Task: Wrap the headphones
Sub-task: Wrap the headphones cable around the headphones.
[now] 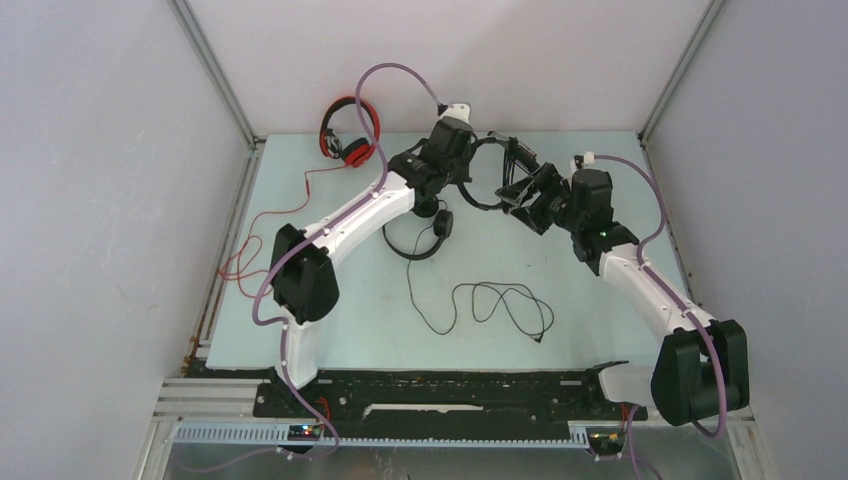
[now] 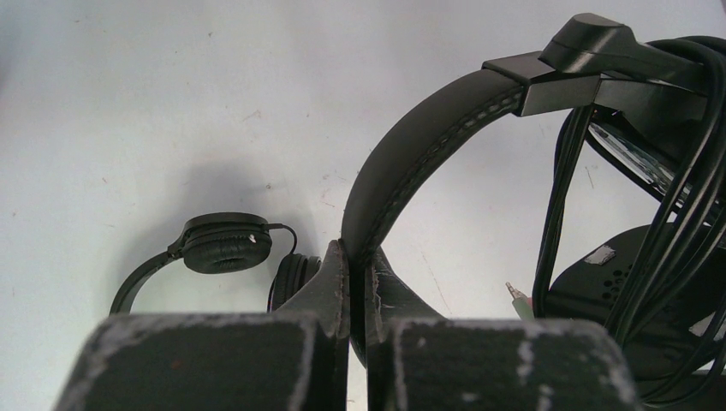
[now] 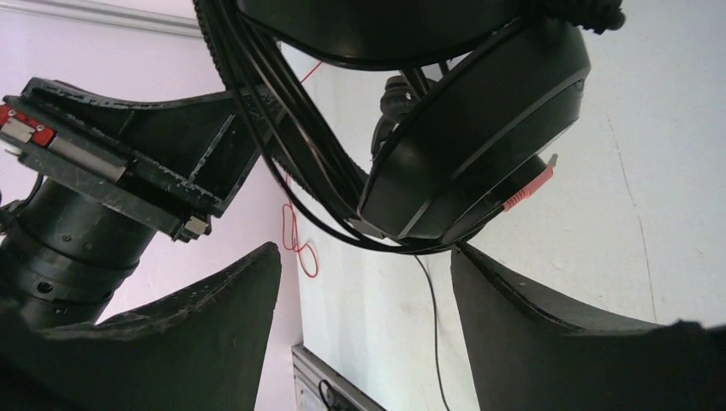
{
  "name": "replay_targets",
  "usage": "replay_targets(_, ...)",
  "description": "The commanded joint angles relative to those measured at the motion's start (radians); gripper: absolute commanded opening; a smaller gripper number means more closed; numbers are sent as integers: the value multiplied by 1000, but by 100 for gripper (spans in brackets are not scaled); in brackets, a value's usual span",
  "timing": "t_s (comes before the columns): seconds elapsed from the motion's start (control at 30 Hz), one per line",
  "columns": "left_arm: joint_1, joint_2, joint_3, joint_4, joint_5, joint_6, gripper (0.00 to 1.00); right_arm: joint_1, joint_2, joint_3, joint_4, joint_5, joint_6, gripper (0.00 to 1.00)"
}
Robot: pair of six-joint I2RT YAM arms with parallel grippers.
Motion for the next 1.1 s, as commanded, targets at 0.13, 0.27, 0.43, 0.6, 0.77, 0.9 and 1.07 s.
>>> replay_targets(0.13,-11,-81,-5,69,6,-12,0,5,25,7,3,55,-2,74)
replay_targets(0.27,-11,-70,1,73,-21,-7,0,16,12,7,-57,67,-1,75)
replay_targets(0.43,-13,-52,24,71,-14,-14,0,37,11,7,-59,74,10,78)
replay_targets(0.6,-14,-55,27,74,-13,-14,0,40,16,7,-46,84,35,78)
replay_targets(0.77,-15,-63,30,63,-8,-13,0,38,36,7,40,93,46,74)
replay_targets(0.9,-14,-67,27,65,10,-31,0,13,78,7,118,49,88,71)
replay_targets(1.07,-14,-60,23,66,24,-49,0,0,92,7,140,60,96,69)
